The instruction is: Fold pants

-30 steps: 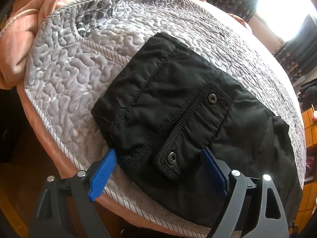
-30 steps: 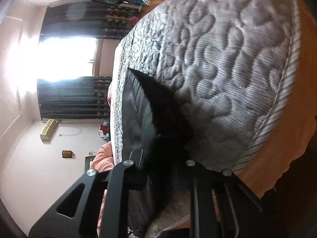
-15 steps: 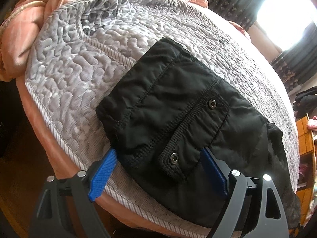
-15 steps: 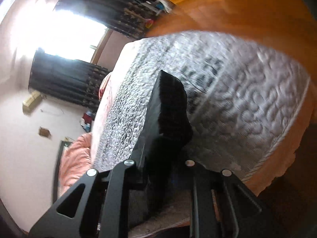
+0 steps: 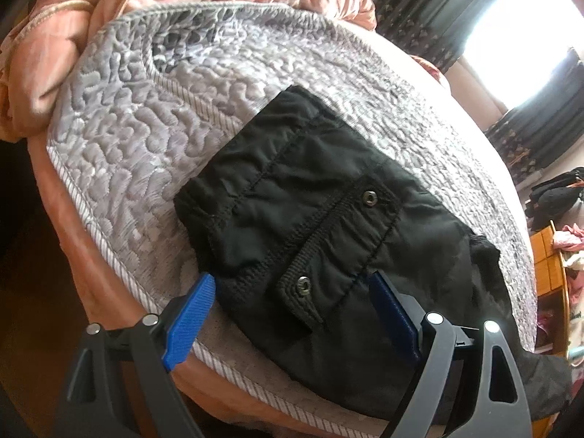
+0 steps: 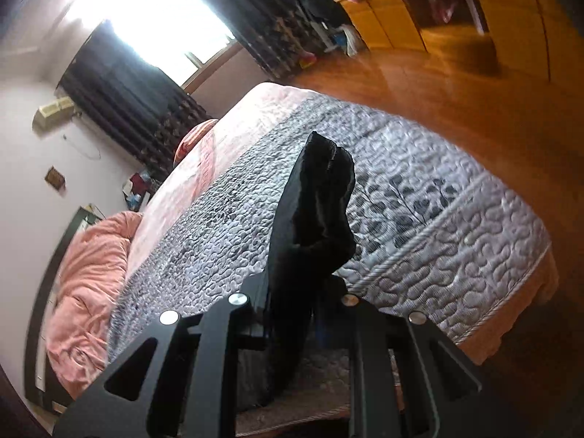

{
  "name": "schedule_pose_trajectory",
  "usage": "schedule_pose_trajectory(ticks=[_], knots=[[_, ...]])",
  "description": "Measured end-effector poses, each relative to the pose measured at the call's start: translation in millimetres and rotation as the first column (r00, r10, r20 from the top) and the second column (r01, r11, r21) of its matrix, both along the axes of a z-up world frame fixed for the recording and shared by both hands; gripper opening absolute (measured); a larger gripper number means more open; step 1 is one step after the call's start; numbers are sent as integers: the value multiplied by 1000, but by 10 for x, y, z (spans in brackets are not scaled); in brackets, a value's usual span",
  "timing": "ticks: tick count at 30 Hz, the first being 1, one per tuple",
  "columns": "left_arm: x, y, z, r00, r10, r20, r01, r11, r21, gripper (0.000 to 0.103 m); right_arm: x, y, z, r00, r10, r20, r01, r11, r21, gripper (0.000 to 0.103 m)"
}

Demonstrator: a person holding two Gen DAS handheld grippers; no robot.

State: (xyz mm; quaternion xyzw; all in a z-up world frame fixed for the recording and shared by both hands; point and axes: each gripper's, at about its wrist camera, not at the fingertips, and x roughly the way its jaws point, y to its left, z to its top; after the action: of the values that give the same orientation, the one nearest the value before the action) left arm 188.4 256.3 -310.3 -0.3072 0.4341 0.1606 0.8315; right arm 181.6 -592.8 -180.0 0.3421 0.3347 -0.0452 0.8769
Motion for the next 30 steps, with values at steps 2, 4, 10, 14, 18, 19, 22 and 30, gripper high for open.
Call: schedule_pose_trajectory(ticks=[2,4,10,14,18,19,22,30], knots=[[-35,-50,46,1000,-1,26,1,1000,18,87,-7,125,120,1000,10,5,-10,999,-42,16],[-81,-102,103,998,1,60,-4,999,45,87,-11,228,202,1000,18,11,-18,997,-78,16],[-208,-120,215,987,37,154,-43,998,38,93,-36,508,435,999,43,22,-39,985,-167,16],[-211,-115,204,986,41,161,-46,999,27,94,-42,687,531,998,55,23,-49,974,-221,16],[-233,-67,171,986,56,157,-58,998,8,94,-23,856,600,997,72,23,-63,961,-268,16],[-241,-58,165,985,62,160,-63,998,1,94,-16,896,611,997,76,24,-67,958,-279,16],[-257,-67,154,984,66,165,-65,998,-10,94,-2,1041,673,996,90,24,-78,943,-322,16],[-241,-75,125,986,63,156,-60,998,-28,94,21,1425,824,992,129,18,-108,893,-437,16]])
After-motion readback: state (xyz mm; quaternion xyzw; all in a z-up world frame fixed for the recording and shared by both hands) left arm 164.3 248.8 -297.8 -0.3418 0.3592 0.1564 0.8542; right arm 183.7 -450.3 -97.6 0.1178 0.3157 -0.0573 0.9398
